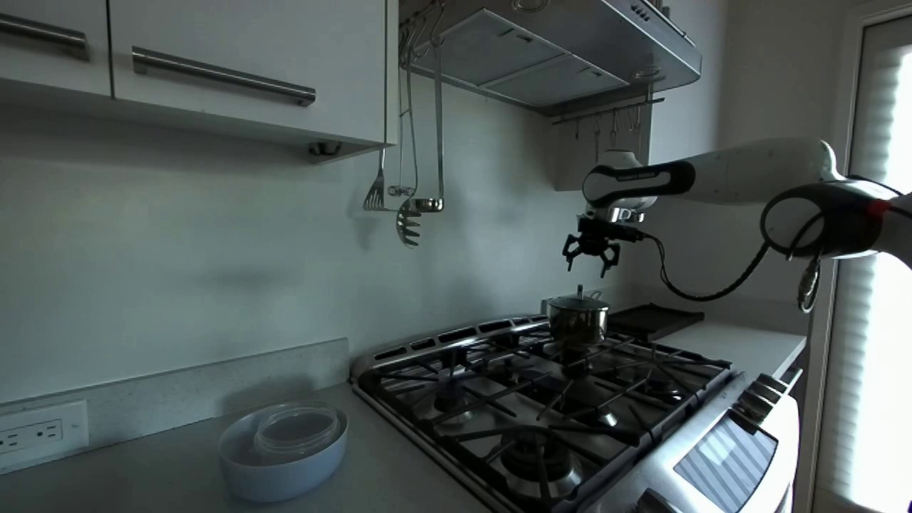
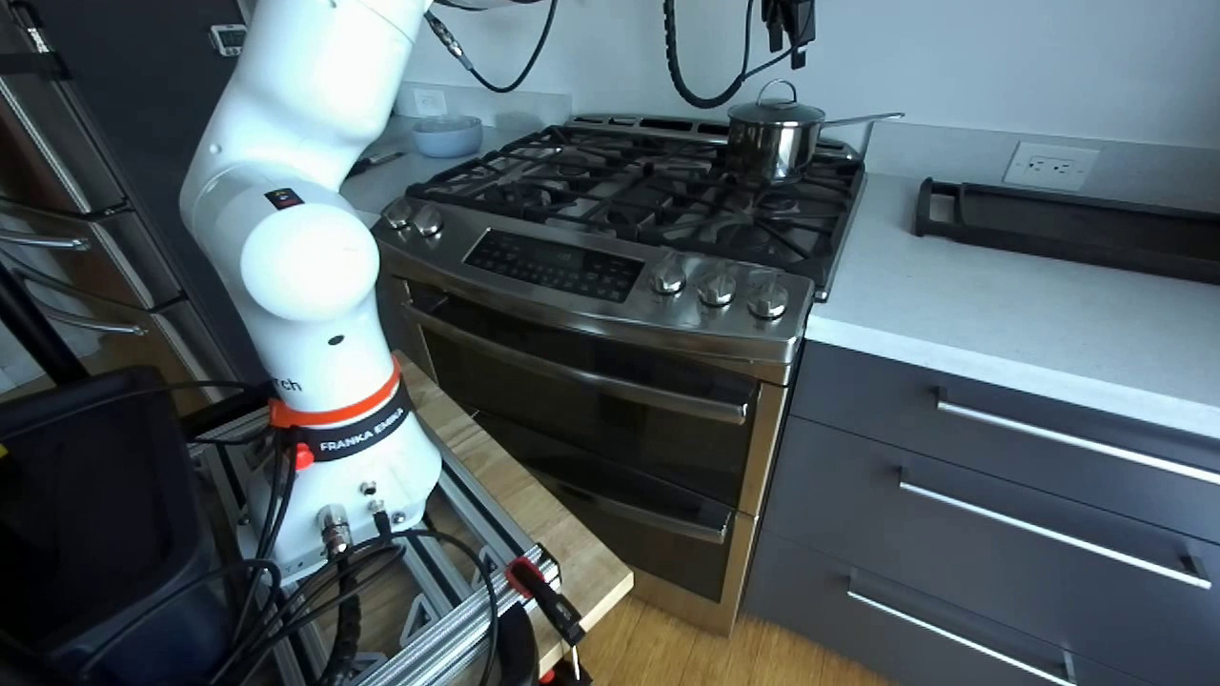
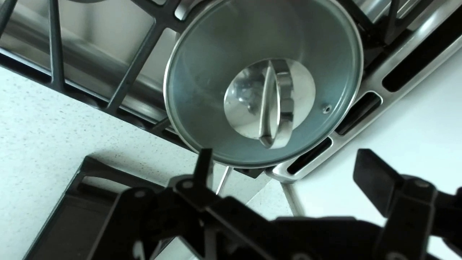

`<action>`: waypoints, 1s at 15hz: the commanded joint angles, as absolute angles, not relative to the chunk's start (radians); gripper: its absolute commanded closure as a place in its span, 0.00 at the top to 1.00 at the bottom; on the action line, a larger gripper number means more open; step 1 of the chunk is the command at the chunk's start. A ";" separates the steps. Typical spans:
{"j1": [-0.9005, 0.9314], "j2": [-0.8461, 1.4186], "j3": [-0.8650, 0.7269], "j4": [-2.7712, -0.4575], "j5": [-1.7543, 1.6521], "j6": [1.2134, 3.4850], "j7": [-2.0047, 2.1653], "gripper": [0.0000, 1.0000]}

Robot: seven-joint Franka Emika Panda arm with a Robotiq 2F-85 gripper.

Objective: Move the pot to the top left corner of the stove then put the lid on the pot

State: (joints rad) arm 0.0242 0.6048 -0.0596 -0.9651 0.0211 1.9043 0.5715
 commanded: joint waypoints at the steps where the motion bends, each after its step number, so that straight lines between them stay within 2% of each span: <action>1: 0.024 0.497 -0.049 -1.135 0.026 1.971 0.527 1.00; 8: 0.024 0.331 -0.055 -1.353 0.008 2.066 0.428 1.00; 15: 0.022 0.187 -0.065 -1.501 -0.009 2.053 0.377 1.00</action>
